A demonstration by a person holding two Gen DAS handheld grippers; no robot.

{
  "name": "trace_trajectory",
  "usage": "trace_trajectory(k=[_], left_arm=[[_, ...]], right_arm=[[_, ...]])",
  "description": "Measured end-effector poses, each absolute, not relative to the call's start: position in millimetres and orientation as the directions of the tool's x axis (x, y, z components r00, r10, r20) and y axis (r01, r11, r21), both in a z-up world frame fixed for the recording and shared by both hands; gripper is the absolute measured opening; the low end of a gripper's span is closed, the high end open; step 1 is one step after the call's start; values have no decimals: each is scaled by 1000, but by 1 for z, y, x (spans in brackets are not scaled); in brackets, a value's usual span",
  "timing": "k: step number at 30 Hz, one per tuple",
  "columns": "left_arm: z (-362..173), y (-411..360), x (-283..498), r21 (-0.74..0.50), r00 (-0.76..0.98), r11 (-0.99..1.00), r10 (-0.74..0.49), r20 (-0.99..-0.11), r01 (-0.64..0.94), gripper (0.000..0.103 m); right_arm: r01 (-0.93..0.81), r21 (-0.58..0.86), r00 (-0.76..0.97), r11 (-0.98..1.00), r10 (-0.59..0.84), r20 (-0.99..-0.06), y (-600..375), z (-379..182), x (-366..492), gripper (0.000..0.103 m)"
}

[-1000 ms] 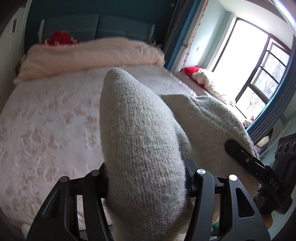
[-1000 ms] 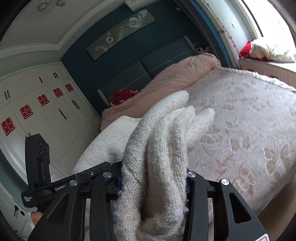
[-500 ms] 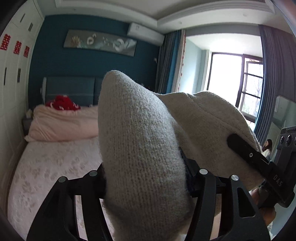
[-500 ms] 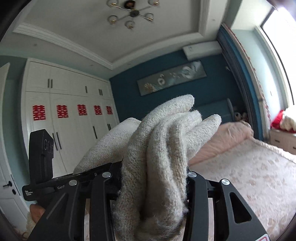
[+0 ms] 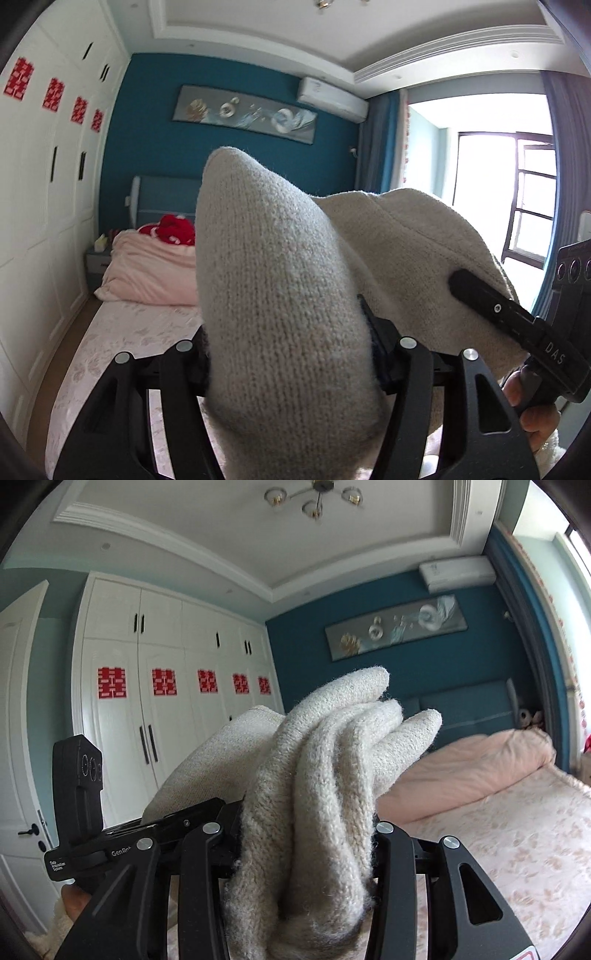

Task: Fold small clothes
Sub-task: 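Lift the sweater bundle off the bed with both tools, then lower the sweater bundle onto the bed and open both tools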

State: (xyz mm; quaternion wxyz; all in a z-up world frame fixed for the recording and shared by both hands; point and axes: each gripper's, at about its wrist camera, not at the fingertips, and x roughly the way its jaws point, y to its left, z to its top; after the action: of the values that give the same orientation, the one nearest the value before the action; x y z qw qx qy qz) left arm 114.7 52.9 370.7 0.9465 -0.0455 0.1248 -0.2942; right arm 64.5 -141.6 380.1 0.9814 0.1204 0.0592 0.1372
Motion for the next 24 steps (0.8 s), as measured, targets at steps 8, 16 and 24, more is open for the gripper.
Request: trace_trajectory(k=[8,16,24], left_arm=[[281,90,186,-231,794,854,-520,-315,467,59],[103,110,253,-319,729,890,-452,-515,326,60],[-51,156,239,-404,604,912,-359,-712,66,65]], right_arm=[[-250,323,903,913,340,-264,-124,284,150,41],[-76,446,740,892,350,-574,-122,80,224,47],[256,483,585,838,263,-767,-167,-44,176,47]])
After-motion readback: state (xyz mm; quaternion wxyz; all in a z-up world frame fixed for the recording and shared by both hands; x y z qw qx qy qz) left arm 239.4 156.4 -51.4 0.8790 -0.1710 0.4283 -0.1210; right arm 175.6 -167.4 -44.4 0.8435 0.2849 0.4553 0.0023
